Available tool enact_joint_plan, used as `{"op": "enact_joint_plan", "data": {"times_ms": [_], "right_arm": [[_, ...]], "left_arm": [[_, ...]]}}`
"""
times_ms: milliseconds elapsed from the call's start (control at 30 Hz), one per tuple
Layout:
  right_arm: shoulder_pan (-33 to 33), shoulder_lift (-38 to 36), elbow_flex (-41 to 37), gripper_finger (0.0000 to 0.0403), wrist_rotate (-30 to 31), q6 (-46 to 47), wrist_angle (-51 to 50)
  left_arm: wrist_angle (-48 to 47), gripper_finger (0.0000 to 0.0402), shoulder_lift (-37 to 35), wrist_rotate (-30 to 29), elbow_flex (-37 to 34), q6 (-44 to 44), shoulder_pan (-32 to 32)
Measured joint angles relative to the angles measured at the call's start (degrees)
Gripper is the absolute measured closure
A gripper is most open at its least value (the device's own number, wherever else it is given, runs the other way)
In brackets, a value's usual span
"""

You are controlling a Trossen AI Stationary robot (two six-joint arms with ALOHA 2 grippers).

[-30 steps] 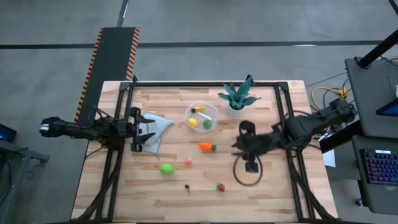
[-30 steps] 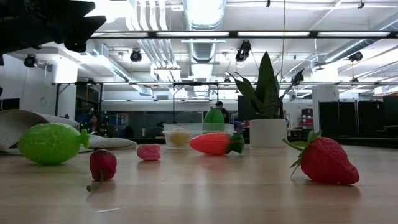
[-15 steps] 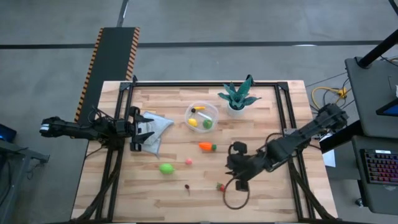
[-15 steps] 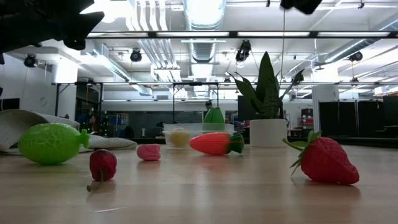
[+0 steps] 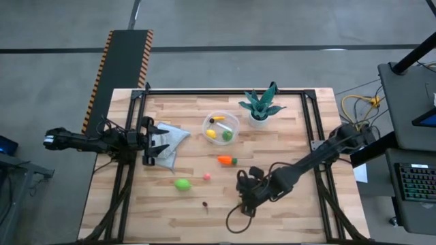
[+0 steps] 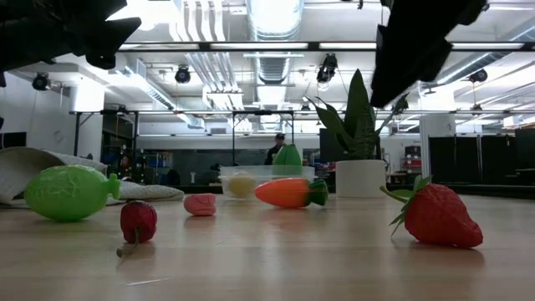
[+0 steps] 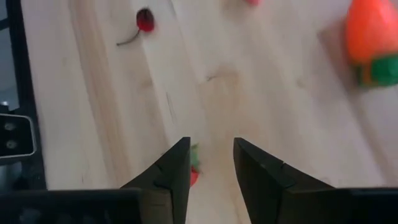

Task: Pick and placing Produce into tupperware
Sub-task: Put the strawberry into the transparent container

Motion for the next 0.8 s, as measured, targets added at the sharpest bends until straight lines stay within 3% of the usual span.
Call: {"op": "enact_joint_plan", "data": {"times_ms": [167,800], "right_arm": [[0.1,2.0,0.1,0.0291,-3.3,2.6,0.7],[0.3,6.2,0.1,0.0285,-5.1,3.3,4.3]], "left_arm": [[0.0,0.0171,0.0,0.0,0.0,0.0,0.0],[0.4,0.0171,-0.1,0.0,0.0,0.1,0.0]]}}
